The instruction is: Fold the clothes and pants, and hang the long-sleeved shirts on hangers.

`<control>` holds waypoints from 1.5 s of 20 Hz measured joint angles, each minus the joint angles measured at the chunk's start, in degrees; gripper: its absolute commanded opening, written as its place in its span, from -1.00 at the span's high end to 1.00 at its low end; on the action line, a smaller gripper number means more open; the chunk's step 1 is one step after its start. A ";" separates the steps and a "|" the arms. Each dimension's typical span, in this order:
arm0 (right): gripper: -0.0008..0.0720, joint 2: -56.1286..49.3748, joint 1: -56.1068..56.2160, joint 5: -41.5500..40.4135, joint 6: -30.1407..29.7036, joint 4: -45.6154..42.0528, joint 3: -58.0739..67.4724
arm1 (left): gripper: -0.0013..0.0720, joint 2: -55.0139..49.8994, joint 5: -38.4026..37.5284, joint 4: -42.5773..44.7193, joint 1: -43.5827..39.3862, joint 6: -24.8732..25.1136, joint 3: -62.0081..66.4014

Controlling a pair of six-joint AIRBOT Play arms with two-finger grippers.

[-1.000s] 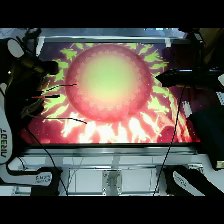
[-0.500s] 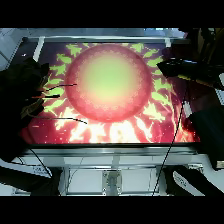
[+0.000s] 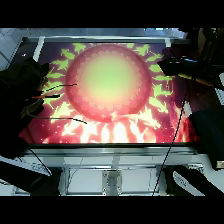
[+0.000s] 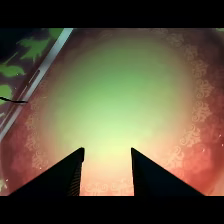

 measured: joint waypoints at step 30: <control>0.13 1.27 0.00 36.70 2.08 -39.54 34.10 | 0.90 18.93 3.43 -33.29 -65.46 23.78 0.00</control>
